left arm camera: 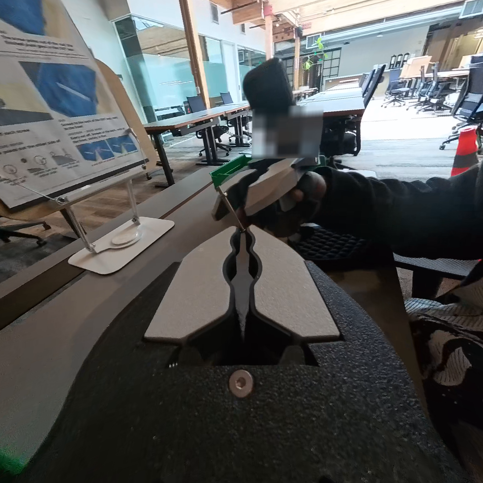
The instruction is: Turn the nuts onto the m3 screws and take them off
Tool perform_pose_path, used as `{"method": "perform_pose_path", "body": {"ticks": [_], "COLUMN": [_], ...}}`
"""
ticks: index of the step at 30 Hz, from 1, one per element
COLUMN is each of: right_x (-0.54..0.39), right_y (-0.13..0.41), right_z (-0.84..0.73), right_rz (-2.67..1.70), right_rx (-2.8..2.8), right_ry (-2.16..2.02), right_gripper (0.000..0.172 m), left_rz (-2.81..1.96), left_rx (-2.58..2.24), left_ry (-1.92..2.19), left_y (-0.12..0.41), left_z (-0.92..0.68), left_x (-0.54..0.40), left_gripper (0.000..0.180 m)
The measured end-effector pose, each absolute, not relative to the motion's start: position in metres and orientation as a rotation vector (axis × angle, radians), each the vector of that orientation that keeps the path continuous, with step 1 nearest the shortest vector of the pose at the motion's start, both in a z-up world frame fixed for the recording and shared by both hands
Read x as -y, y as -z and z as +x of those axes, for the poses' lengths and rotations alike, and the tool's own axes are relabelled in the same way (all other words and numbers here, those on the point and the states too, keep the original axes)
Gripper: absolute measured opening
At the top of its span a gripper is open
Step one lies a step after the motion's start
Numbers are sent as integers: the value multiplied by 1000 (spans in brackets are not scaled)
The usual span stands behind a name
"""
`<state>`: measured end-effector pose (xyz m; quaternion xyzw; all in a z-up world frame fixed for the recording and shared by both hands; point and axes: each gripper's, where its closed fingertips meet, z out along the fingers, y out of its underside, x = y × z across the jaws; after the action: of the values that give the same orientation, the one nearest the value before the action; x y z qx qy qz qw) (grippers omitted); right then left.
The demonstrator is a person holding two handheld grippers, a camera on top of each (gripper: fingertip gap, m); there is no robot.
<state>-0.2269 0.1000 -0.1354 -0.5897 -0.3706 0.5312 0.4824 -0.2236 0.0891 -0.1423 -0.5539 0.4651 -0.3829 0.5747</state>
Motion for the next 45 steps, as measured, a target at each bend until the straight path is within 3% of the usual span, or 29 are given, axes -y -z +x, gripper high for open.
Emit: {"method": "perform_pose_path", "body": {"ticks": [5,20,26,32,40,45], "right_x": [-95,-86,-82,-96,-116,-114], "right_y": [131,129,119,123,167,182], "right_z": [-226,-215,-197,-164,-144,-152], "right_rz": [-1404,-1360,-1305,-1283,-1296,-1279], "right_rx": [911,944,964,972,940,963], "right_ry": [-1352,-1307,-1165,-953,-929,-943], "right_gripper": [5,1,1,1,1,1], "left_rz": [-1299,-1287,-1301,-1186,-1130,-1197], "left_rx": [-1101,-1149,-1131,-1104,-1212,-1286], "left_ry": [912,929,1004,1252,1401,1272], "left_y": [144,145,148,143,201,222], "left_z": [-220,-206,-193,-148,-146,-155], "left_x": [-86,-80,-79,-91,-102,-115], "left_gripper": [3,4,37,43,40,38]}}
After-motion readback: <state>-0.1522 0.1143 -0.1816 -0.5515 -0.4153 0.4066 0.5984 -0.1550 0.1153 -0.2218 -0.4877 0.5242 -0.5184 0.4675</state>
